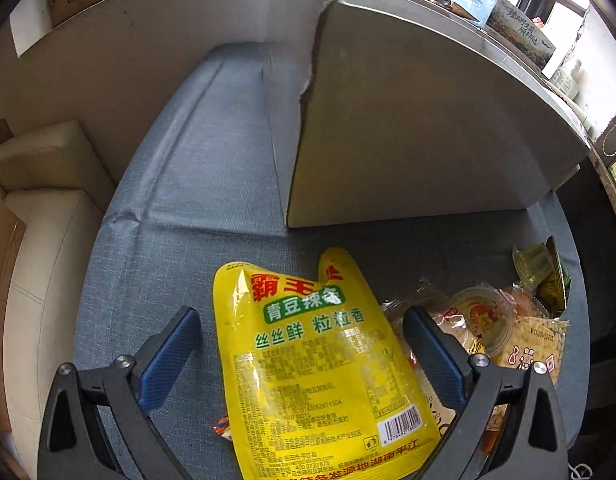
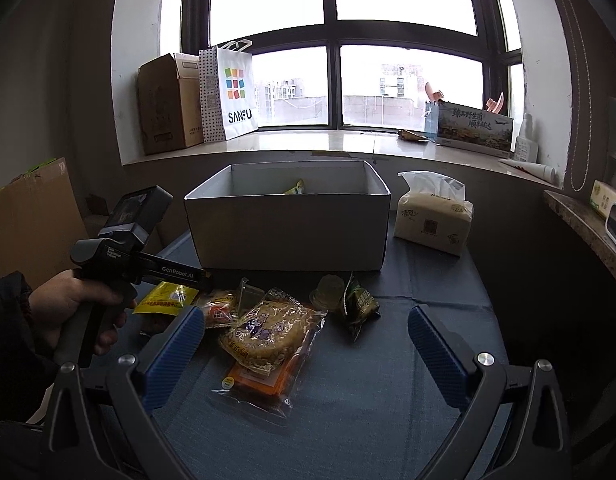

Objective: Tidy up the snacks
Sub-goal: 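Reach the left gripper toward the yellow pickle pouch and grasp it, then carry the yellow pouch with the left gripper into the white box and release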

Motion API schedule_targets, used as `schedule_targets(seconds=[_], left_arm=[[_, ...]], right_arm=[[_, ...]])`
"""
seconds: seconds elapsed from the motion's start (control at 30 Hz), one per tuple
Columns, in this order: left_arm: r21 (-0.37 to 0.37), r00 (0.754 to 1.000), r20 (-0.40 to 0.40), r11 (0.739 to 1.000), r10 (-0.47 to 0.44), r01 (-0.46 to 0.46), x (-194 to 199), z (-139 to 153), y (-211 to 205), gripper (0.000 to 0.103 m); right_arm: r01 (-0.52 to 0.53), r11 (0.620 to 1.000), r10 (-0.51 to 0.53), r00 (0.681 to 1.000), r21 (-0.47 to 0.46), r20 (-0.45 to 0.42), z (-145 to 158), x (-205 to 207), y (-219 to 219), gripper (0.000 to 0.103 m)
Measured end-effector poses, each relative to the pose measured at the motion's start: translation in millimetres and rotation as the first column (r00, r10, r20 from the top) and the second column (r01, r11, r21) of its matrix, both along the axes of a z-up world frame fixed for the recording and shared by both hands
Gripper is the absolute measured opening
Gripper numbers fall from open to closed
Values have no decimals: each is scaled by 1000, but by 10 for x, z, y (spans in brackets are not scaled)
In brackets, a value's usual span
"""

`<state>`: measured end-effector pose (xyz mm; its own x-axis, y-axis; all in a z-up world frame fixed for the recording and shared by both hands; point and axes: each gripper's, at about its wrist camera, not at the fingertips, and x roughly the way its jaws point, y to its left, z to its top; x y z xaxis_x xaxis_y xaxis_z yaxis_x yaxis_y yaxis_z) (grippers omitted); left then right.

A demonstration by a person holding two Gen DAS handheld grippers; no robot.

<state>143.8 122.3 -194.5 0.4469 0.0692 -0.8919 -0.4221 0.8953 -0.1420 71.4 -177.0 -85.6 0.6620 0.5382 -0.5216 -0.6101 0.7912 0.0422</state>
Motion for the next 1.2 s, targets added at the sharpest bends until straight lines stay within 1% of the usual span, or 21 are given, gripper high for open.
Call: schedule_targets(seconds=[0.03,0.1,0.13,0.2,0.3,0.37,0.4,0.47,0.5,0.53,0.57,0.63,0.7,0.73,0.77,0.83,0.93,1.0,1.1,1.2], left_arm=[[-14,1000,20,1000,-12,12,-27,10,7,88],[-7,999,43,1000,-14,14,-102,43,42,61],[-23,998,59,999,-26,27,-138,58,57,59],[-81,993,114,996,-37,46,-245,99,100,49],[-78,977,205,994,-54,71,-457,280,94,33],[-79,963,260,992,-76,99,-597,435,51,28],[-65,954,287,992,-89,112,-677,517,21,23],[-33,942,313,990,-121,139,-788,619,-69,8],[-37,938,317,986,-142,162,-807,634,-92,5],[-56,935,315,981,-160,186,-809,617,-109,5],[-69,940,299,978,-166,195,-751,574,-88,5],[-44,952,274,987,-139,157,-709,527,-55,5],[-75,946,295,984,-133,161,-727,536,-29,3],[-76,944,302,984,-133,163,-742,553,-19,3],[-64,940,310,983,-144,171,-751,573,-11,2],[-64,930,328,978,-167,198,-785,633,-34,2],[-25,919,353,980,-176,198,-853,755,-67,2],[-17,908,378,980,-178,199,-916,864,-83,1],[9,888,419,979,-190,206,-1022,1054,-128,1],[39,868,446,974,-216,223,-1128,1233,-210,2]], right_arm=[[1,1000,-1,1000,2,-2,-6,5,-4,103],[2,1000,-2,1000,2,-9,-24,16,-10,103],[5,1000,-5,1000,0,-13,-33,23,-10,103],[8,1000,-8,1000,-1,-22,-49,34,-8,103],[8,1000,-8,1000,-6,-28,-68,42,0,103],[8,1000,-9,999,-11,-39,-99,64,7,103],[8,1000,-9,999,-15,-51,-124,84,16,103],[10,1000,-12,997,-26,-80,-182,129,37,103],[13,1000,-15,996,-29,-90,-208,145,48,103],[8,999,-12,995,-31,-102,-229,158,61,103],[6,999,-10,994,-38,-111,-243,171,75,103],[10,999,-16,994,-46,-111,-254,168,89,103],[11,999,-16,994,-45,-104,-251,151,79,103],[12,999,-16,995,-41,-101,-249,149,70,103],[13,999,-17,994,-39,-106,-254,160,67,103],[19,999,-24,993,-44,-112,-263,177,72,103],[10,999,-15,993,-51,-113,-264,175,94,103],[-3,998,-4,994,-56,-113,-260,182,126,103],[-41,997,33,992,-62,-121,-281,231,221,103],[-92,992,78,986,-88,-148,-386,354,401,103]])
